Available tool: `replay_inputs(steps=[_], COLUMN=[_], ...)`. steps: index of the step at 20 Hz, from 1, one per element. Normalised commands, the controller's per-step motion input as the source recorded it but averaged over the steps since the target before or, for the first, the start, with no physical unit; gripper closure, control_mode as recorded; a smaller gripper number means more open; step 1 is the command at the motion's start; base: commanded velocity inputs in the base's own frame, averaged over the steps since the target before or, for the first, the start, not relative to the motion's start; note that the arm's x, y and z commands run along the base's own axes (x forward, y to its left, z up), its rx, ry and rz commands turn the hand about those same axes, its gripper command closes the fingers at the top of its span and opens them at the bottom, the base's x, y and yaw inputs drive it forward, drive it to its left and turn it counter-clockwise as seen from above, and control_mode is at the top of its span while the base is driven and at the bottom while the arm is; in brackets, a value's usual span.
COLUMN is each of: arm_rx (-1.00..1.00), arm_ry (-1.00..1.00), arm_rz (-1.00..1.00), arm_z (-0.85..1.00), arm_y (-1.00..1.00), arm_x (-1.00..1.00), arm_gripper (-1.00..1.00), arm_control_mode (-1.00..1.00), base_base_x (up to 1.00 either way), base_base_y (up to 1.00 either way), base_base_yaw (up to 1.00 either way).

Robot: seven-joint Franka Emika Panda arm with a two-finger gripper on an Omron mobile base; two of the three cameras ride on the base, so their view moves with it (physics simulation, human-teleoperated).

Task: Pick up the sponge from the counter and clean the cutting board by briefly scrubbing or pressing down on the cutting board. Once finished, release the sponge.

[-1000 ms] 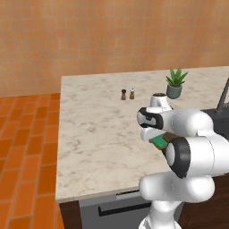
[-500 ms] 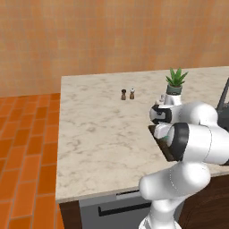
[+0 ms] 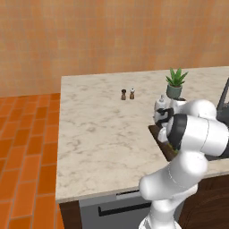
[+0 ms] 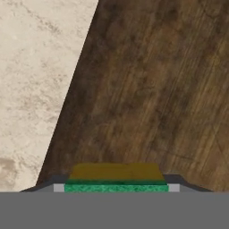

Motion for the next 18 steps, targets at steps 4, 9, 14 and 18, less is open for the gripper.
replay_inputs(steps=[4, 9, 14, 18], arm_rx=[0.04, 0.01, 0.00, 0.00], arm_ry=[0.00, 0.00, 0.00, 0.00], arm_rz=[0.00, 0.00, 0.00, 0.00], arm_z=[-0.27, -0.26, -0.01, 0.00], arm_y=[-0.06, 0.00, 0.00, 0.00], arm_x=[0.00, 0.08, 0.57, 0.73], arm_gripper=[1.00, 1.00, 1.00, 1.00], arm_control_mode=[-1.00, -1.00, -1.00, -1.00], base_base_x=[0.00, 0.00, 0.00, 0.00], base_base_y=[0.00, 0.00, 0.00, 0.00], base_base_yaw=[0.00, 0.00, 0.00, 0.00])
